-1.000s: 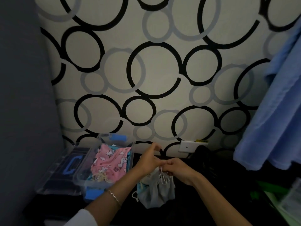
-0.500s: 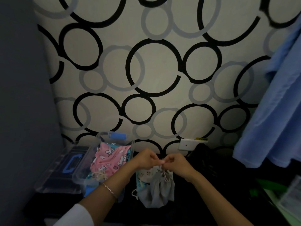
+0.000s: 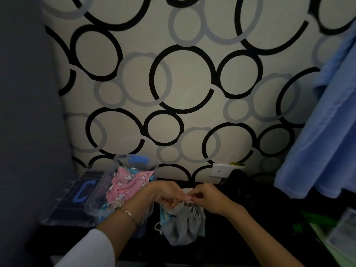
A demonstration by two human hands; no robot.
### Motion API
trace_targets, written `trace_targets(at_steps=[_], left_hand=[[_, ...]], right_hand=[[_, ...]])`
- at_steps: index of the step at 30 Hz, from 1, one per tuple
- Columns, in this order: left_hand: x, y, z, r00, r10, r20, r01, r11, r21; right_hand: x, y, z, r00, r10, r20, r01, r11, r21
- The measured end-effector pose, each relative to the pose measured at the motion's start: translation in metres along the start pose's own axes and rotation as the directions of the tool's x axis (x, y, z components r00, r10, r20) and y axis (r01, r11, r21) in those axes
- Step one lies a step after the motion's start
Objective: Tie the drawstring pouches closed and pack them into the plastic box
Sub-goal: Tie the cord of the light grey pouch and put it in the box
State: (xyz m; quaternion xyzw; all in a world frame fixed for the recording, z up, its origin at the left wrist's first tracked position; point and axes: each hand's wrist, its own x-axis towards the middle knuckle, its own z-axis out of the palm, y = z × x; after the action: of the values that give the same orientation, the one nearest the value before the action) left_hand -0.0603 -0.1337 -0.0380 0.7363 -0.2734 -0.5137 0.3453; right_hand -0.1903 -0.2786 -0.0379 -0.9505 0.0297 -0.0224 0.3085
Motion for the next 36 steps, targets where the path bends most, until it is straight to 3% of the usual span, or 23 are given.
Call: trace_targets(at_steps=[5, 8, 12, 16, 20, 25, 29, 36], left_hand=[[0.002, 0.000, 0.001, 0.998, 0.025, 0.059, -0.025, 1.000, 0.009], [0.005, 0.001, 0.002, 0.992, 0.122, -0.028, -0.118, 0.987, 0.113], [0.010, 0.002, 0.003, 0.950, 0.277, -0.145, -0.235, 0.939, 0.250], [0.010, -0.003, 0.004, 0.934, 0.324, -0.154, -0.283, 0.929, 0.240], [0.010, -0.012, 0.010, 0.944, 0.297, -0.145, -0.289, 0.954, 0.078], [0.007, -0.018, 0.021, 0.967, 0.240, -0.088, -0.254, 0.936, -0.244], [0.002, -0.013, 0.029, 0.978, 0.193, -0.076, -0.208, 0.928, -0.309], [0.000, -0.011, 0.031, 0.984, 0.167, -0.061, -0.178, 0.945, -0.274]], right_hand=[[0.003, 0.004, -0.001, 0.998, 0.050, 0.029, -0.050, 0.998, 0.024], [0.004, 0.007, 0.000, 0.989, 0.124, 0.085, -0.139, 0.972, 0.189], [0.002, 0.008, 0.004, 0.956, 0.244, 0.164, -0.294, 0.817, 0.497], [0.000, 0.005, 0.007, 0.937, 0.298, 0.185, -0.345, 0.698, 0.627], [-0.007, 0.008, 0.005, 0.951, 0.288, 0.115, -0.298, 0.746, 0.596], [-0.012, 0.015, 0.013, 0.943, 0.259, -0.209, -0.121, 0.852, 0.510], [-0.018, 0.016, 0.016, 0.957, 0.205, -0.205, -0.081, 0.868, 0.489], [-0.024, 0.015, 0.010, 0.962, 0.195, -0.189, -0.104, 0.908, 0.406]])
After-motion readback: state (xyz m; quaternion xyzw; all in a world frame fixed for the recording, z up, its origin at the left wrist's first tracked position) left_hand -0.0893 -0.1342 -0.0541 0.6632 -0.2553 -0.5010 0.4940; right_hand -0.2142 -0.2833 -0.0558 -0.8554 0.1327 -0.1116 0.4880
